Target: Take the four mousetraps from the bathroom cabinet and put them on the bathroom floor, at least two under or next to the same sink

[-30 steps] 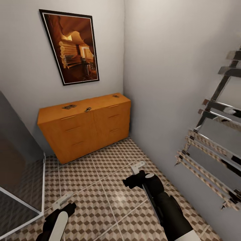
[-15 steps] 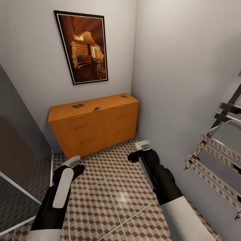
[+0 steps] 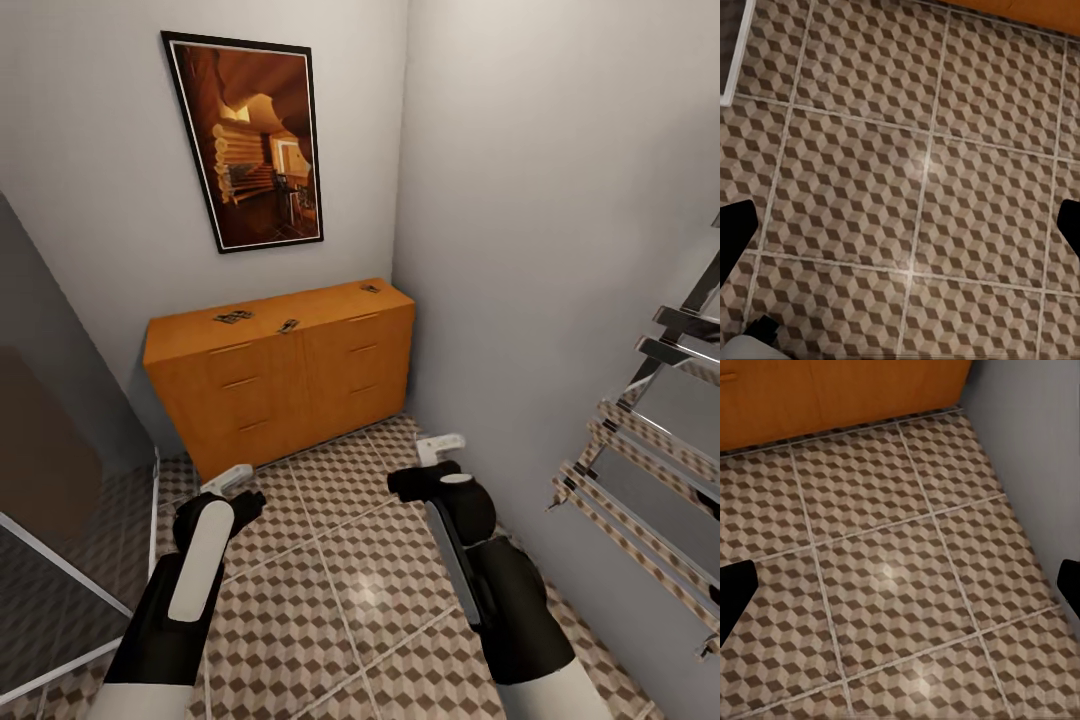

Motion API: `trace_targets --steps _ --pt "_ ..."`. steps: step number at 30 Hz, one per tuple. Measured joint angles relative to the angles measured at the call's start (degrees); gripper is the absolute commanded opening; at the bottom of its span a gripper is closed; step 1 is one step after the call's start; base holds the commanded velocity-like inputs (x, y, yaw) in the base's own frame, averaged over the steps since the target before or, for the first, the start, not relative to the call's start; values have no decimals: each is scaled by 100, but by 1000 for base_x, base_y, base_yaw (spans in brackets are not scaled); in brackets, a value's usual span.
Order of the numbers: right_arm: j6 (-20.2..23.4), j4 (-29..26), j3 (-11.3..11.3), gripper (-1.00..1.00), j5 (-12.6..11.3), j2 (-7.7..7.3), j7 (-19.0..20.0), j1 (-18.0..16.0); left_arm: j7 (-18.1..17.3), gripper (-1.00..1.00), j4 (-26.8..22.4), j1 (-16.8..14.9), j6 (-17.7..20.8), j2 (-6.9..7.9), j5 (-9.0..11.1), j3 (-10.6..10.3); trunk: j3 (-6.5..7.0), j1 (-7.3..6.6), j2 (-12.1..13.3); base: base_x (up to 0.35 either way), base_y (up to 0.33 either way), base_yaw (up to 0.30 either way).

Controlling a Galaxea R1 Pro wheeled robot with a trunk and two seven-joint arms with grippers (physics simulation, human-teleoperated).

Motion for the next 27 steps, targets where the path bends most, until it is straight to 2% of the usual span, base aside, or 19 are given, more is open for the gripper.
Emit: trace_targets --steps 3,8,10,18,27 --pt "-118 -260 25 100 -11 0 -69 277 8 100 3 153 -35 6 6 -3 0 0 0 0 0 0" --pt "-200 -387 49 100 -28 0 -83 426 1 100 15 269 -154 27 17 1 0 0 0 0 0 0" --pt "-392 -462 56 100 -46 0 -66 520 -18 100 19 388 -302 52 32 -16 0 0 0 0 0 0" --pt "-737 -454 139 100 -36 0 -64 581 -14 100 13 499 -378 71 5 -36 0 0 0 23 9 0" --pt "-807 -448 422 100 -15 0 -104 606 -4 100 -36 577 -430 94 -16 -42 0 0 0 229 100 0"
